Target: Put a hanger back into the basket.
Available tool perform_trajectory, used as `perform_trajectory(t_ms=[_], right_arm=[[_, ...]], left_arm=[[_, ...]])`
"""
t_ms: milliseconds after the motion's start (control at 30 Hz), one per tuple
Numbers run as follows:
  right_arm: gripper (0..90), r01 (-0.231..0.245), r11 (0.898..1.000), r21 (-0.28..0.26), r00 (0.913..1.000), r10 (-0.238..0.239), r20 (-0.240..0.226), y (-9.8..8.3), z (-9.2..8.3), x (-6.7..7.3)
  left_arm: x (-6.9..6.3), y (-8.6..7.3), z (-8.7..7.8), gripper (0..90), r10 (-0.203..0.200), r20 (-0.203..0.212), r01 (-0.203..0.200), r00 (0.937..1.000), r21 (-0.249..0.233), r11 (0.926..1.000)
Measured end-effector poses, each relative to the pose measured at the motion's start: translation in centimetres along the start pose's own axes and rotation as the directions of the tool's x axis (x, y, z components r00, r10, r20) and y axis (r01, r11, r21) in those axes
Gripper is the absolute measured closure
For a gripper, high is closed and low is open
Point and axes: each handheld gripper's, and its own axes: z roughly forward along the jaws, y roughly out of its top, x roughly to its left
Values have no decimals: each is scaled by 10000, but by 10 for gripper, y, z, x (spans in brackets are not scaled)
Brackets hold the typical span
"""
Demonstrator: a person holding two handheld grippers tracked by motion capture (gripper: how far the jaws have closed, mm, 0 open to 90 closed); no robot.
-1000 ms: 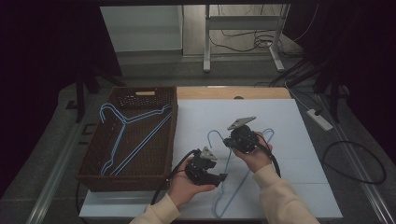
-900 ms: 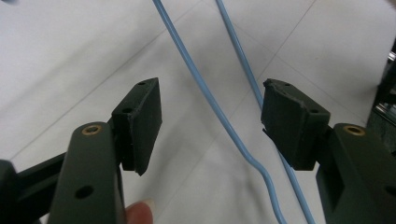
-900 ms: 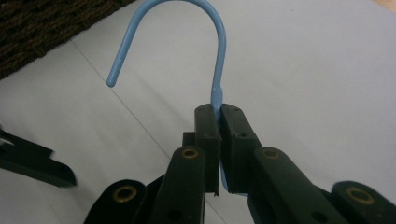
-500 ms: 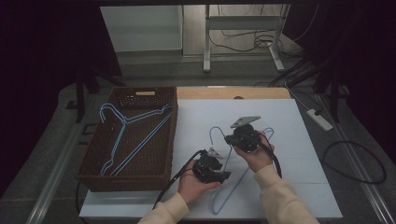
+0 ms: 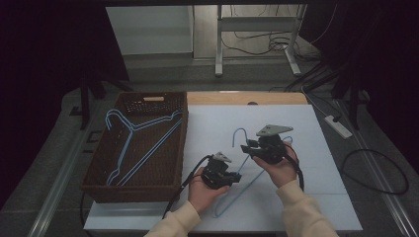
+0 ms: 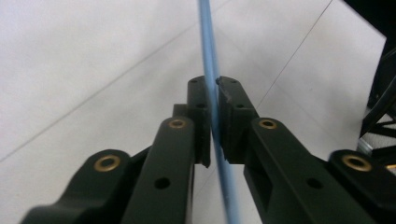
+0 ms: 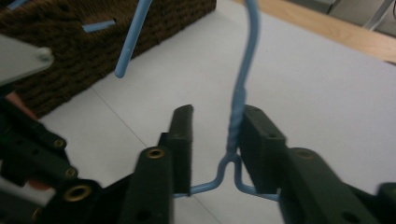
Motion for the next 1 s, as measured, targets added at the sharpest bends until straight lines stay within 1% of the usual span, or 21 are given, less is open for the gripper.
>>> perform_trajectory(t_ms=[67,133,200,267,400,567,633,833,1000], right_arm=[[571,-108,9993,-368,9999,106,-38,-5,-11,1],[539,-243,9973,-699,9997,242,-11,-12,-23,2],[513,-382,9947,-950,9993,380,-45,-22,-34,1],[495,-462,9936,-1034,9989,462,-21,-32,-43,-2],[463,-405,9922,-1176,9991,418,83,-52,-58,-7],[440,-337,9903,-1349,9993,358,126,-69,-71,-10],[432,-306,9906,-1336,9993,330,159,-74,-75,-10],[427,-474,9910,-1249,9984,510,252,-87,-79,-13],[427,-645,9901,-1246,9971,691,325,-92,-81,-18]], left_arm=[[-1,0,-4,862,102,-94,-104,9999,-192,9998],[-1,0,-8,862,82,-124,-86,9999,-324,9994],[-1,1,-12,863,145,-143,-151,9998,-416,9990],[-2,1,-17,863,180,-131,-187,9998,-548,9983],[-6,3,-29,863,239,-61,-243,9997,-850,9961],[-12,9,-48,863,482,-1,-478,9988,-1222,9914],[-14,11,-58,863,585,-55,-587,9983,-1348,9891],[-13,12,-84,863,645,-31,-640,9979,-1780,9820],[-13,13,-105,863,827,-42,-818,9966,-2054,9753]])
